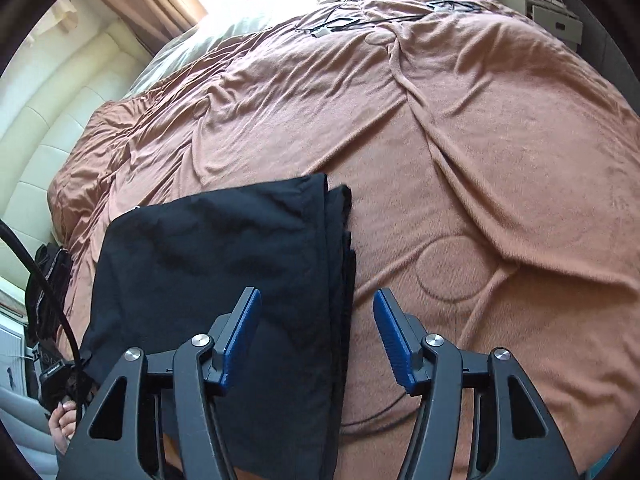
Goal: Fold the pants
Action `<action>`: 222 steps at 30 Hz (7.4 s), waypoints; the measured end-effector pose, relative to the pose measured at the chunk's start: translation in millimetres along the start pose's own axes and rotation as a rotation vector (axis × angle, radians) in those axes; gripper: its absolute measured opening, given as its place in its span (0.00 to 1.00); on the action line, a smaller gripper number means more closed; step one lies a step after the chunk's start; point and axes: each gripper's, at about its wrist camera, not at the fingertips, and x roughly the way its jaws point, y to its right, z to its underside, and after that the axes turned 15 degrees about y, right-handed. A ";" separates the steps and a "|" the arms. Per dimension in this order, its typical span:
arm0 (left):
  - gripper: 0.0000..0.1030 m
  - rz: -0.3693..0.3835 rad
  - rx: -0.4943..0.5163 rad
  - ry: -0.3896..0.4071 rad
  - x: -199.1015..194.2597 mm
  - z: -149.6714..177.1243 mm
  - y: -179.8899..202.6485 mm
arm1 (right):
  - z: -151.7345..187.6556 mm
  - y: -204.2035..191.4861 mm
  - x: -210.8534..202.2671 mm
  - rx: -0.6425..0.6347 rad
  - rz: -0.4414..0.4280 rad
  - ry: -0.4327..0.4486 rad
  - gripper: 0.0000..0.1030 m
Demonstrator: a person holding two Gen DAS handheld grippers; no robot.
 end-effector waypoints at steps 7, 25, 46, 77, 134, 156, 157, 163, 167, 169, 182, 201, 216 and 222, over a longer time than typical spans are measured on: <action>0.17 0.005 0.001 -0.004 -1.5 -0.7 -1.2 | 39.5 27.8 -18.7 0.130 -0.062 -0.070 0.55; 0.17 0.011 -0.004 -0.009 -5.9 2.1 -2.3 | 72.6 42.8 -48.7 0.221 -0.088 -0.036 0.12; 0.07 0.019 0.044 0.022 -14.9 -6.0 5.3 | 117.6 28.7 -76.0 0.279 -0.085 0.026 0.09; 0.06 0.123 0.044 0.062 -20.3 -3.9 -3.2 | 99.6 -16.0 -128.3 0.122 0.056 0.147 0.11; 0.06 0.110 0.021 0.065 -25.1 3.3 -19.5 | 13.2 -204.1 194.1 -0.160 0.057 -0.116 0.08; 0.06 0.158 0.017 0.067 -34.0 -1.2 -12.8 | 39.7 -197.0 161.4 -0.124 -0.012 -0.128 0.02; 0.06 0.161 0.024 0.068 -34.6 -2.1 -10.5 | 43.0 -194.6 157.2 -0.120 -0.019 -0.135 0.02; 0.06 0.170 0.043 0.071 -36.8 -3.7 -3.0 | 68.6 -187.2 140.5 -0.104 -0.056 -0.172 0.02; 0.06 0.159 0.048 0.072 -34.8 -3.1 -1.4 | 82.4 -183.1 126.7 -0.098 -0.080 -0.185 0.02; 0.06 0.158 0.047 0.071 -34.3 -2.5 -2.4 | 87.4 -183.7 120.7 -0.106 -0.090 -0.188 0.02; 0.22 0.080 0.025 0.048 -30.7 -2.5 -18.3 | 113.0 -177.6 96.3 -0.124 -0.099 -0.188 0.02; 0.09 0.174 0.149 0.105 -47.7 -11.5 29.5 | 108.2 -173.1 84.7 -0.068 -0.124 -0.112 0.02; 0.09 0.307 0.345 0.082 -47.4 4.9 135.2 | 105.7 -122.1 54.3 0.041 -0.185 -0.069 0.02; 0.09 0.353 0.427 0.049 -34.6 22.7 180.7 | 96.6 -90.0 21.2 0.087 -0.189 -0.008 0.03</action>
